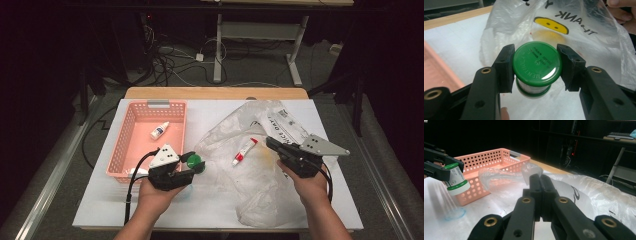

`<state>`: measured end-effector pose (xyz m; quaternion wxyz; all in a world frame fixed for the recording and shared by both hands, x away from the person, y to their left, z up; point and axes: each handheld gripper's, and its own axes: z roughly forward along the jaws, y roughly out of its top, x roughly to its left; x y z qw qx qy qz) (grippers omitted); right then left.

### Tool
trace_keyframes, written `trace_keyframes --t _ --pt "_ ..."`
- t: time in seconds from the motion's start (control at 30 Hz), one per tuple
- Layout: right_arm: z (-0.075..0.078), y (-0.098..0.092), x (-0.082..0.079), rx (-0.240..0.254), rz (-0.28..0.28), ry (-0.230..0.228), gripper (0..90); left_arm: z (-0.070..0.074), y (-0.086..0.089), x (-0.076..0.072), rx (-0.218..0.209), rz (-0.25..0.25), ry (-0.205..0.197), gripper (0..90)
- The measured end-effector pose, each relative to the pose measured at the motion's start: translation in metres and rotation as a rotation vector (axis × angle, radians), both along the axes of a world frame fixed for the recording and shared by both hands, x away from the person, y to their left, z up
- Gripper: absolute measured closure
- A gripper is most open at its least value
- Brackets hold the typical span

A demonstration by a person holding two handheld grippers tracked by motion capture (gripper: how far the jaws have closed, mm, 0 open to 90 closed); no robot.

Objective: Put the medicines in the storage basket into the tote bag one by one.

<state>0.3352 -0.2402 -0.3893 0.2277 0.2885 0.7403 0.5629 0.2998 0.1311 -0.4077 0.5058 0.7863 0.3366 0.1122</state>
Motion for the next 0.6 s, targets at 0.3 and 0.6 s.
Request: trace_keyframes --t 0.3,0.6 --pt "-0.001 0.002 0.001 -0.008 0.001 -0.002 90.0 -0.002 -0.025 -0.002 0.022 -0.059 -0.019 50.0" --pt "0.0 0.003 -0.001 -0.017 -0.011 -0.01 90.0 -0.013 -0.065 0.01 0.044 -0.127 -0.006 50.0"
